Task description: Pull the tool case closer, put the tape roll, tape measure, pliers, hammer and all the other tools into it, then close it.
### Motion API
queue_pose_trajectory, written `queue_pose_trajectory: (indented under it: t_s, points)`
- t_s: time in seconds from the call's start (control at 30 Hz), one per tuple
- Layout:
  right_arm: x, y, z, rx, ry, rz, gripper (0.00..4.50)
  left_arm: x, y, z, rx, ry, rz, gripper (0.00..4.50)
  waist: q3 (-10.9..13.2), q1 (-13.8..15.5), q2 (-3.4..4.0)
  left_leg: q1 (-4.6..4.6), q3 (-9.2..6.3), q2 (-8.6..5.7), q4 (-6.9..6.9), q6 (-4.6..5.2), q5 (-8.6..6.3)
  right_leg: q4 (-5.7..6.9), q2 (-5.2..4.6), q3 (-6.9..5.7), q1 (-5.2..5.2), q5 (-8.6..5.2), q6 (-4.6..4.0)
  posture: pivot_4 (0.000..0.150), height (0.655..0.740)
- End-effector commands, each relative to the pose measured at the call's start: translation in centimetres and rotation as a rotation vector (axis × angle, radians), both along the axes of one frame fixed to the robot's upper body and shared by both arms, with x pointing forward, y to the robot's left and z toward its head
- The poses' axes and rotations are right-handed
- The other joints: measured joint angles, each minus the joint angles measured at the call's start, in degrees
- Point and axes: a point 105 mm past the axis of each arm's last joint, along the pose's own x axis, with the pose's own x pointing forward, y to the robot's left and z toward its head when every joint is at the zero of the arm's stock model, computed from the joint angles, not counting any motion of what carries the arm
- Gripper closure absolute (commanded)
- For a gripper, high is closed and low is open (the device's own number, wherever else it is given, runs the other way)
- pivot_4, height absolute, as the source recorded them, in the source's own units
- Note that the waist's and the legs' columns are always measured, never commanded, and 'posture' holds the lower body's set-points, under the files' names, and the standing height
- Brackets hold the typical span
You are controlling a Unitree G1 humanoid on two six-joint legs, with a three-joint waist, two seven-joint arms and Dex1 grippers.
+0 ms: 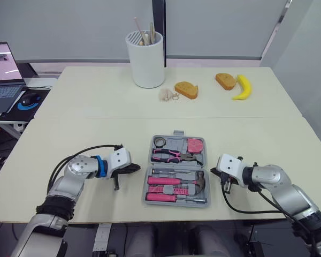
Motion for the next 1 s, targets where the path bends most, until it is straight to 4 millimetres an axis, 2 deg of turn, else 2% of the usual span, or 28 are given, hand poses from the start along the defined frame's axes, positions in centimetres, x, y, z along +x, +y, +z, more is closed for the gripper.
queue_pose_trajectory:
  t_s: [0.03,0.33,0.5,0.73,1.0]
  points:
    - [0.5,0.7,0.2,0.000,-0.022,0.041,4.50,0.7,-0.9,0.4,-0.002,-0.034,-0.024,4.47,0.0,0.0,0.00,0.00,-0.01,0.00,0.00,0.00,0.00,0.00,0.00,0.00,0.01,0.00,0.00,0.150,0.7400]
    - [1.6,2.1,-0.2,0.015,-0.022,0.078,4.50,1.6,-3.1,0.1,-0.006,-0.095,-0.068,4.47,0.0,0.0,0.00,0.02,0.02,-0.01,0.03,-0.01,0.01,0.07,0.01,-0.03,-0.01,0.00,0.00,0.150,0.7400]
    - [1.6,2.7,-0.1,0.028,-0.026,0.105,4.50,1.4,-3.8,0.2,-0.019,-0.101,-0.092,4.47,0.0,0.0,0.00,0.02,0.00,-0.01,0.03,-0.01,0.01,0.09,0.01,-0.03,-0.01,0.00,0.00,0.150,0.7400]
    - [1.0,3.6,0.2,0.044,-0.019,0.162,4.50,-0.5,-4.7,0.5,-0.040,-0.077,-0.184,4.47,0.0,-0.1,0.00,0.02,0.00,-0.01,0.03,-0.01,0.01,0.11,0.01,0.00,-0.03,0.00,0.00,0.150,0.7400]
    - [-0.3,4.1,0.1,0.048,0.015,0.202,4.50,-2.6,-4.3,0.2,-0.023,-0.038,-0.211,4.47,0.0,-0.2,0.00,0.02,-0.03,-0.01,0.02,-0.01,0.01,0.09,0.00,0.03,-0.01,0.00,0.00,0.150,0.7400]
